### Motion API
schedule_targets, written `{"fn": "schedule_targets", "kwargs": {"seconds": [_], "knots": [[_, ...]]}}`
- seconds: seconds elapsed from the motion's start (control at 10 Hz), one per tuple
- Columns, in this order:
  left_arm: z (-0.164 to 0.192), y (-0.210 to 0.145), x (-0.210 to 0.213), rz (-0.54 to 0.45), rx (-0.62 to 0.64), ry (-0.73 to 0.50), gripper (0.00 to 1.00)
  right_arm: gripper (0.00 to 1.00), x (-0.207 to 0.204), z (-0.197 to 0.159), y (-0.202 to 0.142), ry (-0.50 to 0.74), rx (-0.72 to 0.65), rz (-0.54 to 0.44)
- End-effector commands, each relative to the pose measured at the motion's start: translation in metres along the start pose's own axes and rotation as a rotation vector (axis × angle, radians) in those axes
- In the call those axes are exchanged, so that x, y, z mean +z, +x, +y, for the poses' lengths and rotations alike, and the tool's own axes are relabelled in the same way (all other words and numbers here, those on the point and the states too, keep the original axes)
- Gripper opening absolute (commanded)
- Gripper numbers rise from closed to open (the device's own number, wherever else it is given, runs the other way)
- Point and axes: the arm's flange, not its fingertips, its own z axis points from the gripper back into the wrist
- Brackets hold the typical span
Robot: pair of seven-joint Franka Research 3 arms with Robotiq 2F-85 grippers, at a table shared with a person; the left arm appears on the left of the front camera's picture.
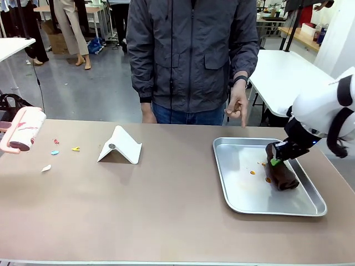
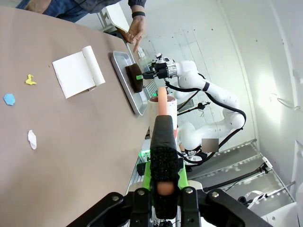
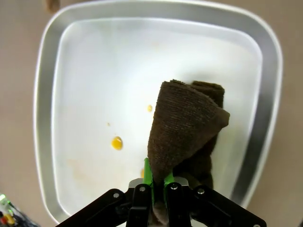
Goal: Clean the surface of the table.
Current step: If a person points to the right, clean the right side of the table with your right hand, and if they point to the left, clean the left side with your left hand.
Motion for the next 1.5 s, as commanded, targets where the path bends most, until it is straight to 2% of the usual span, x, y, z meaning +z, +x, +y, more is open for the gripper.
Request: {"fn": "schedule_targets", "kwargs": {"seconds": [0.0, 0.4, 0.7, 1.0, 1.4], "knots": [[-0.007, -0.002, -0.004, -0.006, 0.009, -0.001, 0.0, 0.09, -0.011, 0.001, 0.006, 0.147, 0.004, 0.006], [-0.007, -0.002, -0.004, -0.006, 0.009, -0.001, 0.0, 0.09, -0.034, 0.034, 0.014, 0.281, -0.029, 0.023], [-0.007, -0.002, -0.004, -0.006, 0.009, -0.001, 0.0, 0.09, -0.035, 0.065, 0.018, 0.318, 0.053, 0.037], [-0.007, -0.002, -0.004, -0.006, 0.009, -0.001, 0.0, 0.09, -0.042, 0.078, 0.02, 0.244, 0.079, 0.035], [-0.007, -0.002, -0.004, -0.006, 0.009, -0.001, 0.0, 0.09, -0.047, 0.062, 0.024, 0.071, 0.045, 0.04]]}}
